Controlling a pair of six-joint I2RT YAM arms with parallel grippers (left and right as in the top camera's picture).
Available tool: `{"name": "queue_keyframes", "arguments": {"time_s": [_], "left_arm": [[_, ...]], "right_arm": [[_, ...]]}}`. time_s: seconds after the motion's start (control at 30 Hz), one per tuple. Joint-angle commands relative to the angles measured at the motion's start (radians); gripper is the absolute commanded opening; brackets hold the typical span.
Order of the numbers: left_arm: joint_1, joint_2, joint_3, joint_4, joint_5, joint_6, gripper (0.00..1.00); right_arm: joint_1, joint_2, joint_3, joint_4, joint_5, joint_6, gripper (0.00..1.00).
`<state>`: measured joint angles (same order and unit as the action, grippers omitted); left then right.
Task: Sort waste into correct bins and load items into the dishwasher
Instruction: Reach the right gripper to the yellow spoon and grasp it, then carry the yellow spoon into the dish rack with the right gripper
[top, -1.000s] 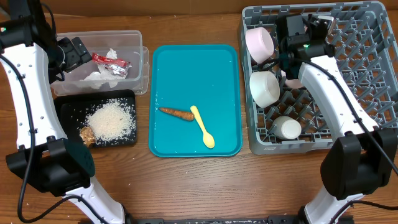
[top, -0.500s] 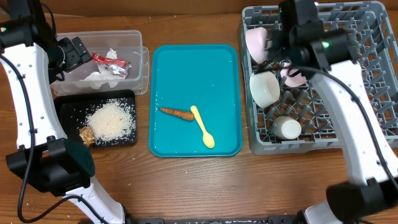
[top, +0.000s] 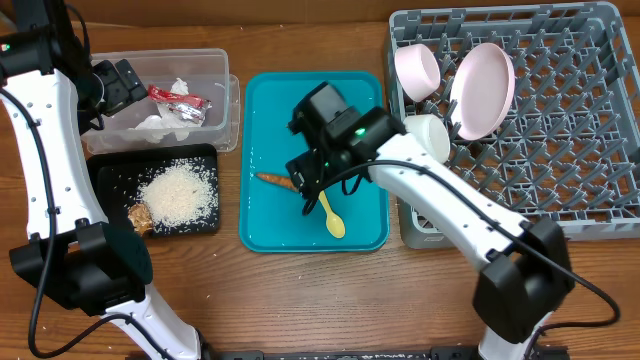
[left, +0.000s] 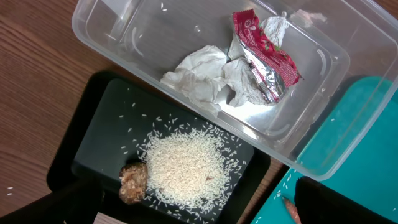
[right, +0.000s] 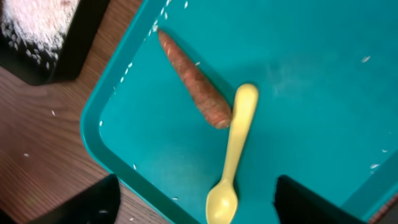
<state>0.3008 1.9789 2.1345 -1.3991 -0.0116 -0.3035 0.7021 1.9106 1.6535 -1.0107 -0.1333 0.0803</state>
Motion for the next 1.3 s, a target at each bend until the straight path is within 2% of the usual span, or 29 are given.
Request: {"name": "queue_keyframes", "arguments": {"time_s": [0.0,0.1,0.33,0.43,0.53,0.7,1.03,1.1,1.17,1.27], "left_arm": [[-0.007,-0.018,0.019,0.000,0.008,0.019,1.00],[-0.008,-0.018,0.019,0.000,0.008,0.019,1.00],[-0.008,-0.018,0.019,0.000,0.008,0.019,1.00],[-0.008,-0.018,0.019,0.001,0.008,0.019,1.00],[-0.008,-0.018,0.019,0.000,0.008,0.019,1.00],[-0.008,-0.018,0.019,0.000,0.008,0.019,1.00],[-0.008,-0.018,0.019,0.000,0.008,0.019,1.00],[-0.008,-0.018,0.019,0.000,0.008,0.019,1.00],[-0.008,-0.018,0.019,0.000,0.008,0.019,1.00],[-0.008,-0.018,0.019,0.000,0.008,0.019,1.00]], "right_arm": [[-0.005,0.035,-0.001,-0.016,0.030,0.071,0.72],[-0.006,0.082,-0.052,-0.013,0.028,0.180,0.69],[-0.016,0.166,-0.133,0.037,0.005,0.253,0.68],[-0.028,0.168,-0.134,0.037,-0.051,0.261,0.54],[-0.029,0.183,-0.136,0.037,-0.091,0.262,0.46],[-0.029,0.193,-0.136,0.037,-0.125,0.262,0.25],[-0.035,0.231,-0.135,0.040,-0.150,0.285,0.19],[-0.047,0.231,-0.135,0.040,-0.158,0.296,0.15],[-0.053,0.231,-0.135,0.040,-0.157,0.318,0.04],[-0.055,0.231,-0.134,0.040,-0.157,0.337,0.04]]}}
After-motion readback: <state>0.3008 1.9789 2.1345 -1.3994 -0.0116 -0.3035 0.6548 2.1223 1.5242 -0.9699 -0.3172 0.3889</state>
